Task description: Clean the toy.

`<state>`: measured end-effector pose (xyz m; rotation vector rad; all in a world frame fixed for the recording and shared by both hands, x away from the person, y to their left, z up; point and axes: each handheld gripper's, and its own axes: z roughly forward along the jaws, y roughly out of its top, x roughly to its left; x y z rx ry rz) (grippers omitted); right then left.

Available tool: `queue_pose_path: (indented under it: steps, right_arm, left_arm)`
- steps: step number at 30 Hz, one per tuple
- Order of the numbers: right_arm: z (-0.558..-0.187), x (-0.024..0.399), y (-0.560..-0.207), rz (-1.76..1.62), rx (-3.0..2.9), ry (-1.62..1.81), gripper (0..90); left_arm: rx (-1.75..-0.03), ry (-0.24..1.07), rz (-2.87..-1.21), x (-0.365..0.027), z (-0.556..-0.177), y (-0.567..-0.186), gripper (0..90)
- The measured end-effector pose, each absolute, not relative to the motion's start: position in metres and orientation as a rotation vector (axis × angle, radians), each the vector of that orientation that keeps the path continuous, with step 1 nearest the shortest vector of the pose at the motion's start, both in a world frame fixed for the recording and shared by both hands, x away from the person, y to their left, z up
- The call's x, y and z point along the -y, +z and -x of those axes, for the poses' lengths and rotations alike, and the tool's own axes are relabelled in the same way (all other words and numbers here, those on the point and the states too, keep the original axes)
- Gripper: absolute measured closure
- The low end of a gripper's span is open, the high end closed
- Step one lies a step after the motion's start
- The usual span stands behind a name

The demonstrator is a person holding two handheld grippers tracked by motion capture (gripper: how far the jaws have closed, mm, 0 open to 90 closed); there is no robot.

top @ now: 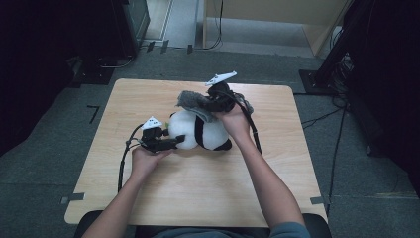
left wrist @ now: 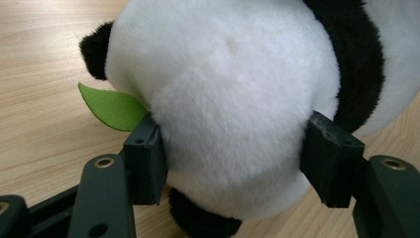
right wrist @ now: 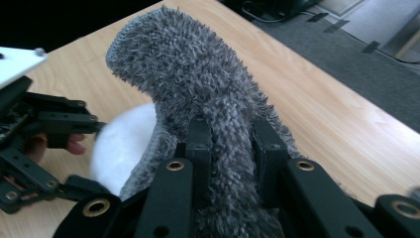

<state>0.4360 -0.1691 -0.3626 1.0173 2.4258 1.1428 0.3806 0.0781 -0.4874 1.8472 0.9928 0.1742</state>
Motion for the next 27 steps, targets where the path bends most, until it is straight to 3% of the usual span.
queue_pose_path:
  steps: [13, 27]
  right_arm:
    - [-0.432, 0.116, -0.391, -0.955, -2.533, 1.092, 72.5]
    - [-0.425, 0.141, -0.397, -0.934, -2.509, 1.079, 71.3]
  left_arm:
    - [-1.01, 0.168, -1.848, -0.078, -0.38, -0.486, 35.0]
    - [-1.002, 0.176, -1.845, -0.077, -0.38, -0.487, 35.1]
